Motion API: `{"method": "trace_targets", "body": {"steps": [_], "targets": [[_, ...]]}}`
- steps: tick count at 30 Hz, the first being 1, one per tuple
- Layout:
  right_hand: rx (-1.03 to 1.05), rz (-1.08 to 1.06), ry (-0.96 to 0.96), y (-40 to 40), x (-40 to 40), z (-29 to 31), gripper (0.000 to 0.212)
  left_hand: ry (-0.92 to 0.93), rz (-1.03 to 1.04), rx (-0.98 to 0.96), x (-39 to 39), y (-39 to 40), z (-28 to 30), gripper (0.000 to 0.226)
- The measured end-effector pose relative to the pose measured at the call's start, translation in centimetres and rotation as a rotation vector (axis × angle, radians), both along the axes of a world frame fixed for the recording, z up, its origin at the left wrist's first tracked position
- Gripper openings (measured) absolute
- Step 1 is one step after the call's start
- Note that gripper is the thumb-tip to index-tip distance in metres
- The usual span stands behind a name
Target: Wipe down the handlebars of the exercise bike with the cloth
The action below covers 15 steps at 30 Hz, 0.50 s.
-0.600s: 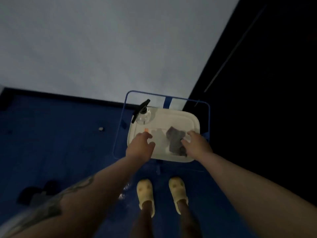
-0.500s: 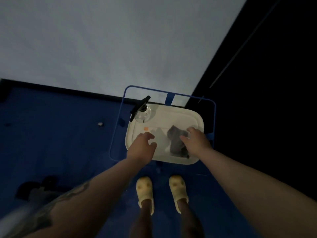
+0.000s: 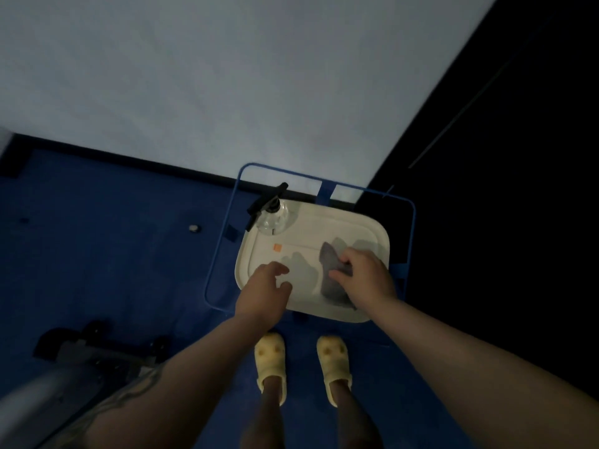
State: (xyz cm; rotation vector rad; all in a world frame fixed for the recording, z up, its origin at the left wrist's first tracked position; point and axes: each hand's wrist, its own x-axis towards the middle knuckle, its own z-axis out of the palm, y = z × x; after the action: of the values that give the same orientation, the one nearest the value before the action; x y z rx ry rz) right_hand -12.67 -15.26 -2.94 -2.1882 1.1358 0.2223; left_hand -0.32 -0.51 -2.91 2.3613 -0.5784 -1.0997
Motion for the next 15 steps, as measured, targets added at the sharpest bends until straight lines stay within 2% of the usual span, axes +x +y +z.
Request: {"method": "trace_targets", "body": {"steps": [8, 15], "targets": [[-0.030, 0.118, -0.266, 1.7, 1.6, 10.9, 0.021, -0.105, 0.157, -0.116, 1.4, 2.6, 10.1, 0.032], [-0.032, 0.353, -0.566, 5.1, 4.7, 19.5, 0.019, -0.324, 0.445, -0.215, 0.9, 10.0, 17.3, 0.029]]}}
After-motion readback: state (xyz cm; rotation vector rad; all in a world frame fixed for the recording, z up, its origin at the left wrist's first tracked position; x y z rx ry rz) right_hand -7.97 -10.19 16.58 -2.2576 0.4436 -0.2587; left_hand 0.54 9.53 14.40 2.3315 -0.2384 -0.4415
